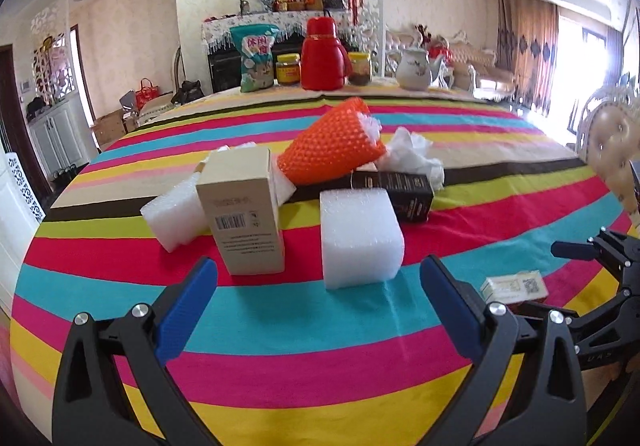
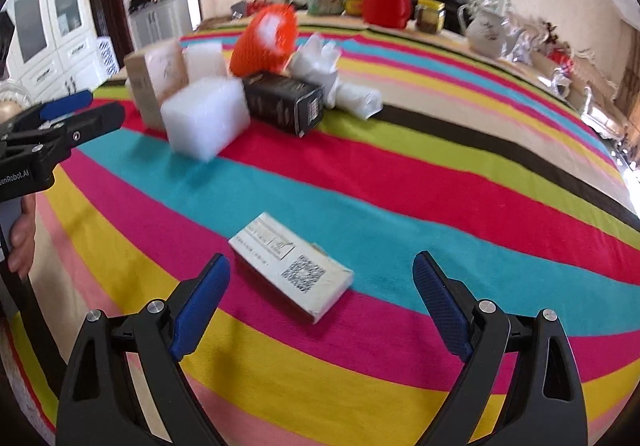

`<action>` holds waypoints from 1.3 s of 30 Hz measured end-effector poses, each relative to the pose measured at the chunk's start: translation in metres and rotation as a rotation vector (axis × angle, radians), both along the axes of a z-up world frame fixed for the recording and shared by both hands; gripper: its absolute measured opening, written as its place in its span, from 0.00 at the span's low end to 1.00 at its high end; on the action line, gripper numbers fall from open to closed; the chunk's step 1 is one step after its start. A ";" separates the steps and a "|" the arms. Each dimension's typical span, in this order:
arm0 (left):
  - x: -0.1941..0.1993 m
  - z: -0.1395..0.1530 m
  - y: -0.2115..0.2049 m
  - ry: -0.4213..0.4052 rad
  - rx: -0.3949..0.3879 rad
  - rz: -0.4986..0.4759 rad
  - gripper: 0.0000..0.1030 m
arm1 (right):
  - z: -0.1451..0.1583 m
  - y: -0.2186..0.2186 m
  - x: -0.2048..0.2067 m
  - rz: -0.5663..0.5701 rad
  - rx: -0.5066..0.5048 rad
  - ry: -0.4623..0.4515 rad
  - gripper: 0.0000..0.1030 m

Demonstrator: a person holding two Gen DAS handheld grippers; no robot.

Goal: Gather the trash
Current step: 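Move both tools back over the table, then grasp the small white box with the right gripper while the left gripper grasps a foam block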

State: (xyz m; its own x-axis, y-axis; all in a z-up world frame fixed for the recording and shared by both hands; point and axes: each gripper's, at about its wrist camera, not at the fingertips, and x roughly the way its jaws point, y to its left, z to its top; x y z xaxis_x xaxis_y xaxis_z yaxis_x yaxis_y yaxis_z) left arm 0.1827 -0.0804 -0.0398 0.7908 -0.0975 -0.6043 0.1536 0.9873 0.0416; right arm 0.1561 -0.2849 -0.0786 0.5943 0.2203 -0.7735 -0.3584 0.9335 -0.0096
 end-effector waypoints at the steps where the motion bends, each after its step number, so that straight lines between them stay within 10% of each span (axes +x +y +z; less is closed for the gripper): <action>1: 0.001 -0.001 -0.001 0.006 0.003 -0.003 0.95 | -0.002 0.003 0.003 0.010 -0.010 0.011 0.85; 6: 0.003 -0.006 0.000 0.035 -0.003 -0.008 0.95 | -0.012 0.019 0.015 0.059 -0.058 0.054 0.82; 11: 0.007 -0.007 -0.001 0.040 0.001 -0.010 0.95 | -0.007 0.017 0.016 0.037 -0.037 0.030 0.33; 24: 0.039 -0.017 -0.044 0.066 0.063 -0.027 0.83 | 0.034 -0.010 0.026 -0.235 0.199 -0.098 0.33; 30: 0.060 -0.027 -0.046 0.102 0.068 0.008 0.81 | 0.034 -0.009 0.019 -0.218 0.248 -0.138 0.33; 33: 0.064 -0.033 -0.050 0.125 0.075 -0.026 0.59 | 0.031 -0.013 0.020 -0.215 0.262 -0.144 0.33; 39: 0.047 -0.024 -0.051 0.017 0.104 -0.057 0.59 | 0.032 -0.018 0.017 -0.211 0.247 -0.198 0.33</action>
